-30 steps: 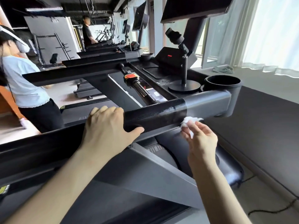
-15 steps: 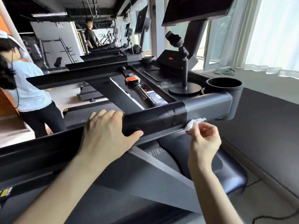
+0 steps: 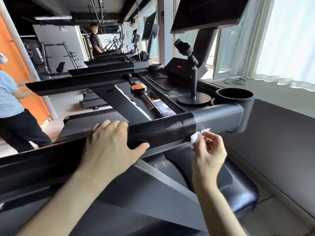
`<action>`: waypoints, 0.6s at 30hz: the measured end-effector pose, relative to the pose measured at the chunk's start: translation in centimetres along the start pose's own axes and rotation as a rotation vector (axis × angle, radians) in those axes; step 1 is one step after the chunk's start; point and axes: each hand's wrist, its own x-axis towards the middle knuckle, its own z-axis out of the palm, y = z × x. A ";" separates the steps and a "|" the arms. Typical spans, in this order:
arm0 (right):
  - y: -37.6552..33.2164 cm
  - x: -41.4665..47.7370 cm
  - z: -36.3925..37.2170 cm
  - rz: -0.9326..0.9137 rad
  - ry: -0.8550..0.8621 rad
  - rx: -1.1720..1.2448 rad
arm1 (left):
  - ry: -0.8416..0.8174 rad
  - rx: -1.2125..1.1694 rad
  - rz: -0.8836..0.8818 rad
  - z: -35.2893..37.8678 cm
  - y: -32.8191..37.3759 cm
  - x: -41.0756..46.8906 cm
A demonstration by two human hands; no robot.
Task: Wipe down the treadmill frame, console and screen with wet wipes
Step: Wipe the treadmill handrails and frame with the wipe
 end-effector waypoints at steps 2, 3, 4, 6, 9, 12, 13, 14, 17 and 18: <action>-0.7 -2.2 1.2 -0.016 -0.050 0.010 | 0.003 0.002 -0.005 0.0 0.1 0.0; -1.0 -3.6 1.8 -0.033 -0.099 0.019 | -0.002 0.003 -0.006 0.0 0.1 0.0; -1.4 -4.9 2.2 -0.071 -0.170 0.027 | -0.006 0.000 -0.007 0.1 0.0 0.0; -1.9 -6.6 2.3 -0.214 -0.322 -0.036 | -0.005 -0.007 -0.004 0.2 0.0 0.0; -1.4 -4.5 1.2 -0.455 -0.381 -0.221 | 0.005 -0.011 -0.004 0.2 0.0 -0.1; -1.0 0.0 0.1 -0.495 -0.220 -0.285 | 0.023 0.003 -0.007 0.3 0.0 -0.1; -1.0 1.0 0.0 -0.458 -0.160 -0.263 | 0.024 0.001 -0.008 0.3 0.1 -0.1; -1.1 1.5 0.1 -0.420 -0.109 -0.240 | 0.024 -0.003 -0.009 0.3 0.1 -0.1; -0.9 0.1 1.4 -0.349 -0.029 -0.209 | 0.012 -0.014 -0.011 0.1 0.1 -0.1; -0.9 -0.6 1.8 -0.329 -0.019 -0.185 | 0.010 -0.017 -0.011 0.0 0.1 -0.1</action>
